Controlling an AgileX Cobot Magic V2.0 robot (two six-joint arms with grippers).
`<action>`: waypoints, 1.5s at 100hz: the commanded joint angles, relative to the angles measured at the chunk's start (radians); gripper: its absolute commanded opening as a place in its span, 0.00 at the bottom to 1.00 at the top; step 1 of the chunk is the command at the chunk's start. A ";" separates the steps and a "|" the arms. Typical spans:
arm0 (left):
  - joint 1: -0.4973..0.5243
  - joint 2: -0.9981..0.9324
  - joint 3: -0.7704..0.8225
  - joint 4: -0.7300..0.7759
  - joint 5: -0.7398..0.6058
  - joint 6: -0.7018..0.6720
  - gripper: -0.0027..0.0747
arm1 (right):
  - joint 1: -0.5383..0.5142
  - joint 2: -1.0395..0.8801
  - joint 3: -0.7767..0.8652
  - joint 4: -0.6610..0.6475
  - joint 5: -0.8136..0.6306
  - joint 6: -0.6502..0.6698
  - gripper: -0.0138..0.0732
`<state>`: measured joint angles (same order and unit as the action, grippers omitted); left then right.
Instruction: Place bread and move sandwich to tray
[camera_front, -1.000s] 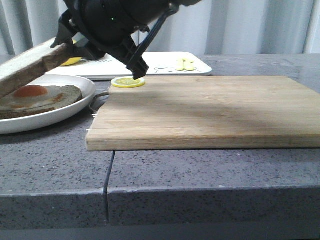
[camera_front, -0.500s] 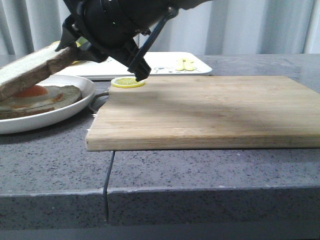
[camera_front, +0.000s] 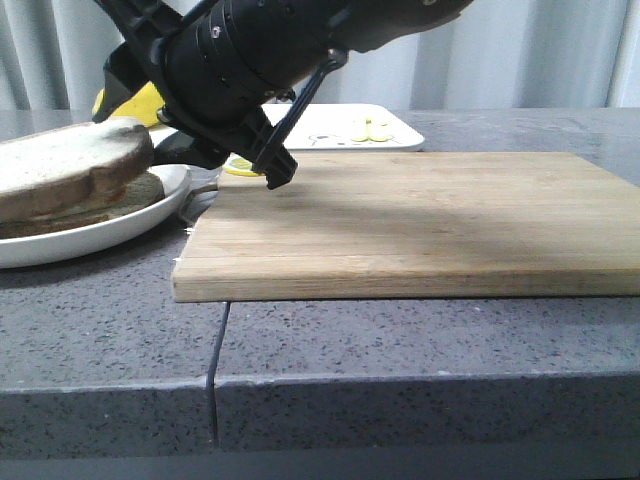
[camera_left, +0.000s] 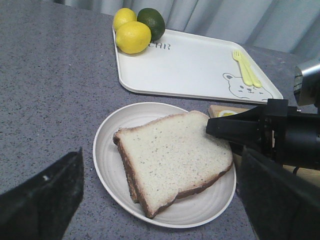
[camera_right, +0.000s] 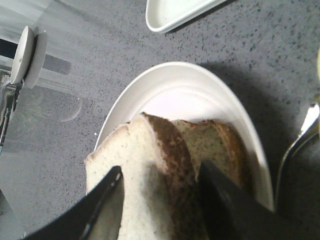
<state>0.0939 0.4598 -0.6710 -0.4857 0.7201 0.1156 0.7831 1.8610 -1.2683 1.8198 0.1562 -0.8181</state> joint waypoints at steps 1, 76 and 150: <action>0.001 0.014 -0.035 -0.032 -0.063 0.000 0.79 | 0.000 -0.052 -0.037 0.060 0.014 -0.013 0.62; 0.001 0.014 -0.035 -0.032 -0.063 0.000 0.79 | -0.187 -0.384 -0.055 -0.526 -0.011 0.019 0.62; 0.001 0.014 -0.035 -0.032 -0.063 0.000 0.79 | -0.512 -1.307 0.623 -1.762 0.026 0.788 0.62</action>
<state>0.0939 0.4598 -0.6710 -0.4857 0.7201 0.1156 0.2791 0.6586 -0.6826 0.1473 0.2477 -0.0790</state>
